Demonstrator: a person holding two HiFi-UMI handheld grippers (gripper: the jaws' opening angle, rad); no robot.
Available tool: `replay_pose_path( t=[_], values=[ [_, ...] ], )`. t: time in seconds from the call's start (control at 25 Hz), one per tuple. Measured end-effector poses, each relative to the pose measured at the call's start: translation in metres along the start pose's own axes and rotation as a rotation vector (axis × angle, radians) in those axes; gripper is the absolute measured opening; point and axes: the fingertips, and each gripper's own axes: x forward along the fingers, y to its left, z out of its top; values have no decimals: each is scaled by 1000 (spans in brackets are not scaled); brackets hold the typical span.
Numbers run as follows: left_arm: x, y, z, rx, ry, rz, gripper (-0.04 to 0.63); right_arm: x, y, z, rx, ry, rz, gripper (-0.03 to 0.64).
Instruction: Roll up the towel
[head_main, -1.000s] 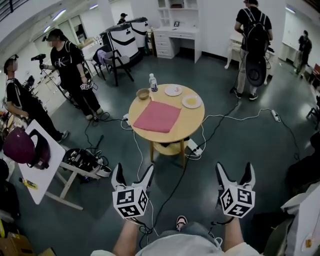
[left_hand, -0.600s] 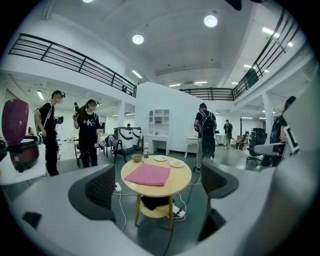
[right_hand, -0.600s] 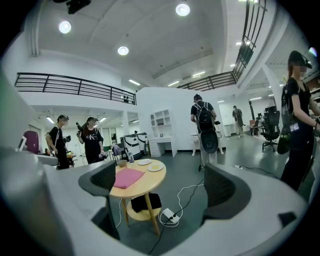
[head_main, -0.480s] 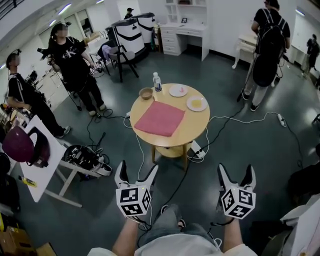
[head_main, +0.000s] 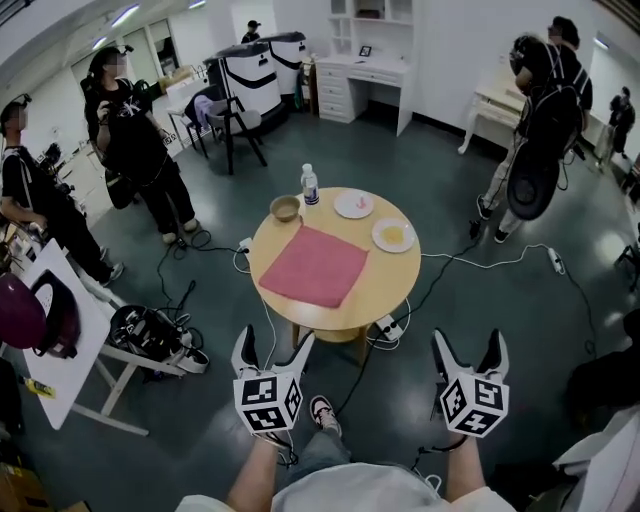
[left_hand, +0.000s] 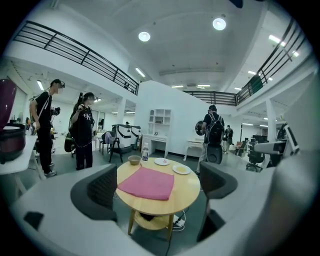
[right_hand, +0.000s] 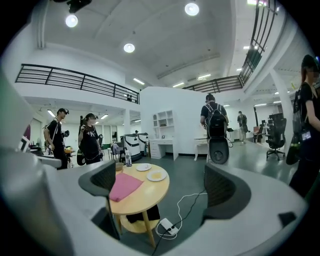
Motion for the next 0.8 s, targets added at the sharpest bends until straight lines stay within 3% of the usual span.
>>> replay_pose_path(
  t=[0.32,0.8],
  values=[
    [92,47,49,16,-45,-9,523,99,36,31,-10,-32,3,548],
    [207,93,80,39,-38,-47,515,209,58,41,5,-24,-39,543]
  ],
)
